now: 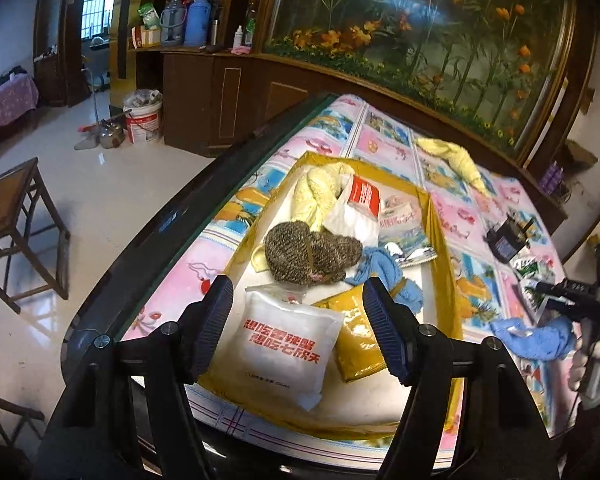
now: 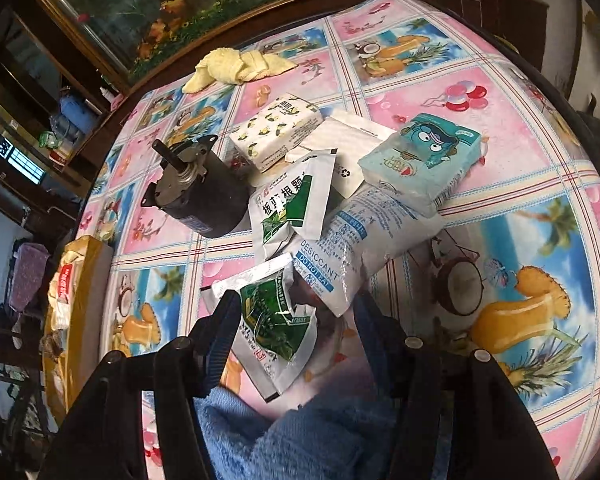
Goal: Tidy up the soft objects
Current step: 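Grasp the green medicine packet with the right tool and drop it into the box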
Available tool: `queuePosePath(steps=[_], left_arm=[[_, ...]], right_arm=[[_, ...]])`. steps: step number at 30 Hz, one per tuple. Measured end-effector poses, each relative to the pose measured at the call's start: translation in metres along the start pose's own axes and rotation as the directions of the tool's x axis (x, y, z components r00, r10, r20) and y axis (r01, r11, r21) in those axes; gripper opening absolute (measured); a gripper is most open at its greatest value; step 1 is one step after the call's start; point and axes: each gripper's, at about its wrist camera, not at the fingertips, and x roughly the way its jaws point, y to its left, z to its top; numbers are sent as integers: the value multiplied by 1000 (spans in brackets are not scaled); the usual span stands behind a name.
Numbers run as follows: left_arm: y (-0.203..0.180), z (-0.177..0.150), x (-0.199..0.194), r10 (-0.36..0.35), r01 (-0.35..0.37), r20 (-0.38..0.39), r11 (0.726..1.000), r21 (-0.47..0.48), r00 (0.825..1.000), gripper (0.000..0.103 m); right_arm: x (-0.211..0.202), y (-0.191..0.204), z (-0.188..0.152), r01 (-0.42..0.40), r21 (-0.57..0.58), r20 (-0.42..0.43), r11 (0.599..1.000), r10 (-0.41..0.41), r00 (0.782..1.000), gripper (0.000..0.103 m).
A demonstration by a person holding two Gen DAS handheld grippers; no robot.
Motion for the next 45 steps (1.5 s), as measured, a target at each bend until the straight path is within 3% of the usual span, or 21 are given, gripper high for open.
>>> queuePosePath(steps=[6,7,11,14,28,35,39,45], left_arm=[[-1,2,-23,-53,54,86,998,-10,995,68],[-1,1,-25,-57,58,95,998,-12,994,68],[3,1,-28,-63,67,108,997,-33,992,68],[7,-1,-28,-67,73,101,996,-55,993,68],[9,-5,-27,-111,117,86,991,-65,990,68],[11,-3,-22,-145,152,98,986,-73,985,68],[23,-5,-26,-148,159,118,983,-95,982,68],[44,-9,-34,-144,163,132,975,-148,981,68]], right_arm=[[14,18,-5,23,-99,-10,995,-24,1000,56],[14,23,-7,30,-129,-12,991,-32,999,50],[6,44,-24,55,-237,18,970,-52,998,42],[-2,49,-30,18,-249,27,968,-11,1000,22],[-52,88,-34,-68,-318,104,946,106,989,22],[-80,110,-15,-81,-310,173,947,140,975,22],[-83,143,-12,-170,-331,137,928,225,965,22],[-61,222,-42,-347,-406,-22,846,370,929,22]])
